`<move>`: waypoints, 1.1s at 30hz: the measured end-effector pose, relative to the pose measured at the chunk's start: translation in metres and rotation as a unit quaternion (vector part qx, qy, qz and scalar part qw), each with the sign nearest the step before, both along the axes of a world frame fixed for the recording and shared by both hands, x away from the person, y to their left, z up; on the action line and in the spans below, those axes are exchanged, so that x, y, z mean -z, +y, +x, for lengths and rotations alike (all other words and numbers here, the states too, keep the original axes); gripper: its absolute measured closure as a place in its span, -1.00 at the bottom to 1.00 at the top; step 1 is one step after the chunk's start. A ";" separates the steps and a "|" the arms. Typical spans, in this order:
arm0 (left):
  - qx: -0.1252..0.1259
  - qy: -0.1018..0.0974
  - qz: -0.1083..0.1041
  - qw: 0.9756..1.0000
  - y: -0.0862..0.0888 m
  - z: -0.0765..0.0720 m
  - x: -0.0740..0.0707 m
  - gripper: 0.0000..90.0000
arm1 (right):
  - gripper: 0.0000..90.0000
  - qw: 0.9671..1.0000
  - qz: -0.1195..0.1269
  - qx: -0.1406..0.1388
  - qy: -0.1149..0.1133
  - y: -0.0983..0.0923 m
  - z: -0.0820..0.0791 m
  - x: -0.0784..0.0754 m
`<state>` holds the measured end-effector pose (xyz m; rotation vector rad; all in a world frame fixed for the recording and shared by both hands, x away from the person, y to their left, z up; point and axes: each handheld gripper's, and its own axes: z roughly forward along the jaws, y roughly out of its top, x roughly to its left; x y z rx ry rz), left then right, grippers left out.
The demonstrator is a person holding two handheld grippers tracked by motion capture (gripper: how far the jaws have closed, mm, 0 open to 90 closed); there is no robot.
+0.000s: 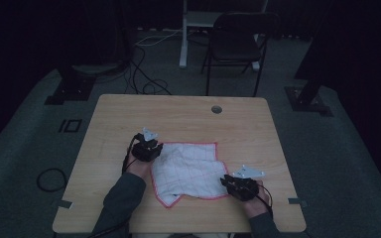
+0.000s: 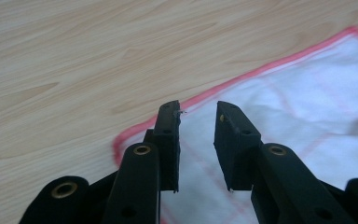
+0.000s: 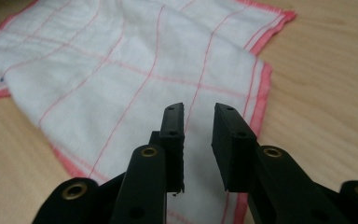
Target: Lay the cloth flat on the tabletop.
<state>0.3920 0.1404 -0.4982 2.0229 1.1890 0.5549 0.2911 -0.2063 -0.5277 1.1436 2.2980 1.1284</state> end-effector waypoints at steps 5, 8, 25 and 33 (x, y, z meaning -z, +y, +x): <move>0.017 -0.002 -0.010 1.000 -0.008 -0.010 -0.005 0.58 | 0.71 1.000 0.004 0.008 -0.012 0.002 0.010 -0.005; 0.029 -0.001 -0.012 1.000 -0.012 -0.016 -0.005 0.58 | 0.75 1.000 0.007 0.013 -0.018 0.004 0.017 -0.008; 0.090 0.007 -0.040 0.995 -0.019 -0.064 -0.002 0.71 | 0.94 0.999 -0.014 0.017 -0.024 0.025 0.067 -0.003; 0.106 0.013 -0.044 0.993 -0.013 -0.086 -0.005 0.77 | 1.00 0.999 -0.044 0.005 -0.011 0.035 0.089 -0.001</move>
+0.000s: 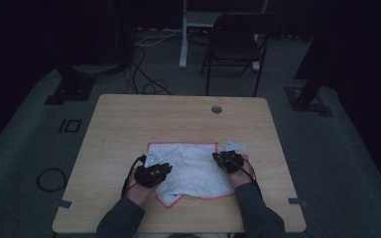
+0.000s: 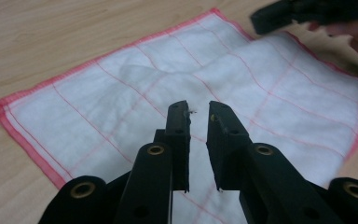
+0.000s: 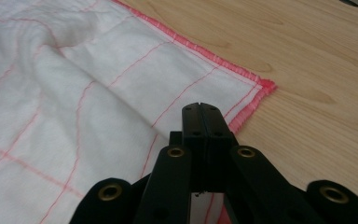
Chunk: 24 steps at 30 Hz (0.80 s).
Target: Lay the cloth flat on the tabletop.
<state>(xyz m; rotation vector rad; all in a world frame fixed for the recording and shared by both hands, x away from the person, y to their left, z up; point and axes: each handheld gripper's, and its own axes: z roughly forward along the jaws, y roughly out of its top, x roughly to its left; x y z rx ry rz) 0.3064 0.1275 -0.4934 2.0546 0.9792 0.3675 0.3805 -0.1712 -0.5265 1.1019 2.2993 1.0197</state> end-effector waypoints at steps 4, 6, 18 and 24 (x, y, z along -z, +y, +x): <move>0.012 0.013 -0.004 1.000 0.000 -0.013 0.004 0.77 | 1.00 1.000 -0.005 0.000 0.009 0.003 0.009 0.002; 0.022 0.020 0.001 1.000 -0.001 -0.021 0.006 0.77 | 1.00 1.000 -0.011 0.001 0.016 0.004 0.013 0.004; 0.058 0.053 0.019 0.997 -0.005 -0.055 0.033 0.82 | 1.00 1.000 -0.015 0.005 0.027 0.004 0.018 0.012; 0.058 0.066 0.024 0.996 -0.004 -0.061 0.043 0.84 | 1.00 1.000 -0.014 0.009 0.025 0.002 0.020 0.013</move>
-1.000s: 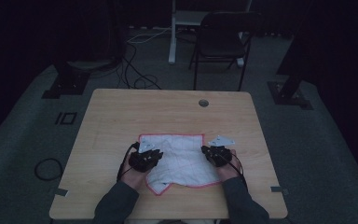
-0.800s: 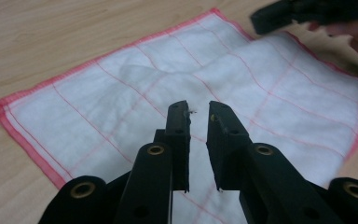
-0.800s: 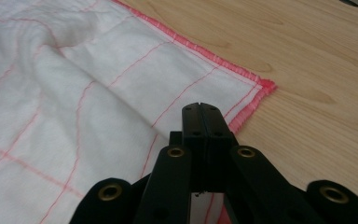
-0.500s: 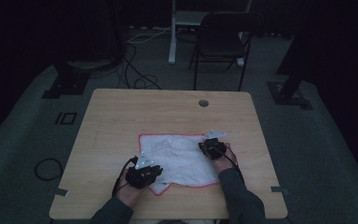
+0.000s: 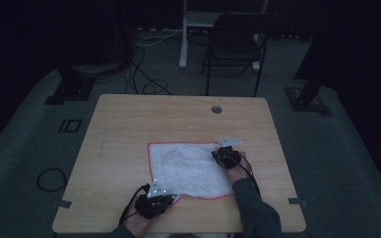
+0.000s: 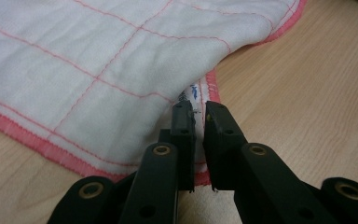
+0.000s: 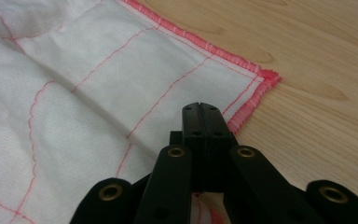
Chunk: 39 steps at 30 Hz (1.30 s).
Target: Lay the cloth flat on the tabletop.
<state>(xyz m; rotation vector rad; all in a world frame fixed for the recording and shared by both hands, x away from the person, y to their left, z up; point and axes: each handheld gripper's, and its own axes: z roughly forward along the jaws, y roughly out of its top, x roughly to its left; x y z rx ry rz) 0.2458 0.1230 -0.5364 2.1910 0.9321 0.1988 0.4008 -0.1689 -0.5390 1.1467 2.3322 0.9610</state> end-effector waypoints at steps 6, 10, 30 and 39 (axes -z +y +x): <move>0.005 -0.006 0.006 1.000 0.003 -0.004 0.000 0.84 | 1.00 1.000 -0.001 0.010 0.001 -0.004 0.004 0.000; 0.008 -0.007 0.007 1.000 0.007 -0.007 0.000 0.83 | 1.00 1.000 -0.003 0.018 0.001 -0.010 0.009 0.000; 0.001 -0.015 0.018 1.000 0.025 -0.015 0.000 0.83 | 1.00 0.999 -0.017 0.046 0.001 -0.029 0.022 -0.002; -0.006 -0.021 0.019 1.000 0.028 -0.019 0.000 0.81 | 1.00 0.997 -0.026 0.079 0.000 -0.044 0.024 -0.001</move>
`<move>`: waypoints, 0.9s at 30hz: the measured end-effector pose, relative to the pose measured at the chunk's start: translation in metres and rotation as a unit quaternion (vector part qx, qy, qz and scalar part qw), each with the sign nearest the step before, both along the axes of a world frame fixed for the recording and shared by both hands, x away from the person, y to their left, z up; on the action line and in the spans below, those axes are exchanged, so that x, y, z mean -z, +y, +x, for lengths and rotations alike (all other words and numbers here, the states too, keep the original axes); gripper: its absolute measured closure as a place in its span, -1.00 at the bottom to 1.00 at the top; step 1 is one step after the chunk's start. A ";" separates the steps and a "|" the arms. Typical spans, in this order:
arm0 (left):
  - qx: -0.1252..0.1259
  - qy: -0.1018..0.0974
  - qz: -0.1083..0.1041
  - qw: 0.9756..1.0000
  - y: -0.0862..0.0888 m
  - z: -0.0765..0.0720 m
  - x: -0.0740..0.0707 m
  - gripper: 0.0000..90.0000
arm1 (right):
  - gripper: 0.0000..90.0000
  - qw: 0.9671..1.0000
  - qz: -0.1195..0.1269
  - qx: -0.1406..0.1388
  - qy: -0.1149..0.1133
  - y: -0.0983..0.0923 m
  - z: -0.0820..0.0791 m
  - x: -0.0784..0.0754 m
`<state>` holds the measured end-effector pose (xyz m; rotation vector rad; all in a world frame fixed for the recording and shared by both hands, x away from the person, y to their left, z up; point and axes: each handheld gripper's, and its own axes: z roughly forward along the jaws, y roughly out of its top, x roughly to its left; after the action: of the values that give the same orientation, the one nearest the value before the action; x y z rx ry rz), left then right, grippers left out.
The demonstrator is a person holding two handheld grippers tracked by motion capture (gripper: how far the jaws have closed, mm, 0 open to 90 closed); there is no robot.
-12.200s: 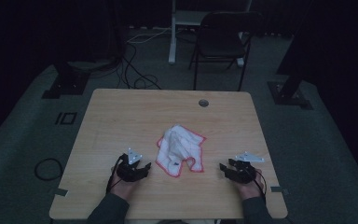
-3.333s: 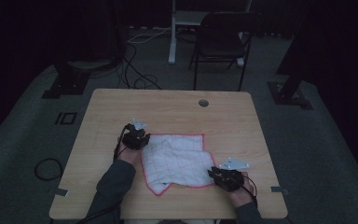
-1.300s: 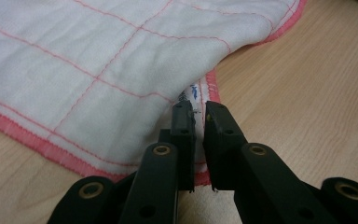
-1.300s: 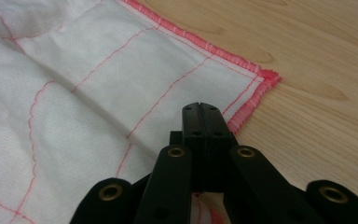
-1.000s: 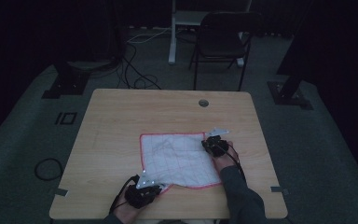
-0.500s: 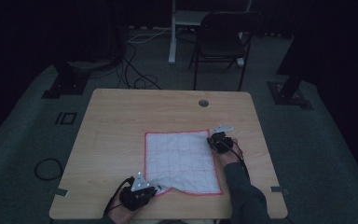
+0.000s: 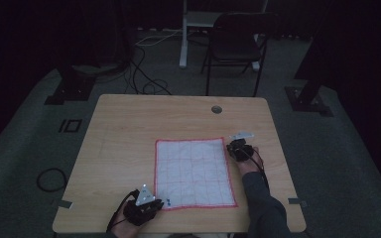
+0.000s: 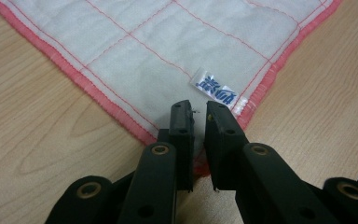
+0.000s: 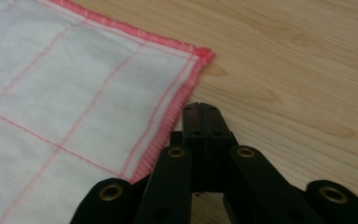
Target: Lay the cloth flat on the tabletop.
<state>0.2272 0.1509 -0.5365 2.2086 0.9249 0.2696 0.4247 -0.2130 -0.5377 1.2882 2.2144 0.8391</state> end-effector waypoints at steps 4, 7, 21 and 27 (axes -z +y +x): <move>-0.004 0.000 -0.002 1.000 0.000 -0.001 0.000 0.76 | 1.00 1.000 0.007 -0.008 -0.003 0.001 -0.006 0.000; -0.009 -0.001 0.000 1.000 0.004 0.000 -0.001 0.75 | 1.00 1.000 0.013 -0.015 -0.008 0.004 -0.008 -0.001; -0.070 -0.014 0.002 0.997 0.024 0.009 -0.002 0.67 | 0.90 0.998 0.041 -0.041 -0.035 0.011 -0.027 -0.012; -0.082 -0.020 0.003 0.996 0.028 0.013 -0.002 0.65 | 0.91 0.998 0.045 -0.039 -0.034 0.008 -0.032 -0.011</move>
<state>0.2405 0.1785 -0.5341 2.1271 1.0862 0.3925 0.3929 -0.2052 -0.5271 1.2000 2.2081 1.0074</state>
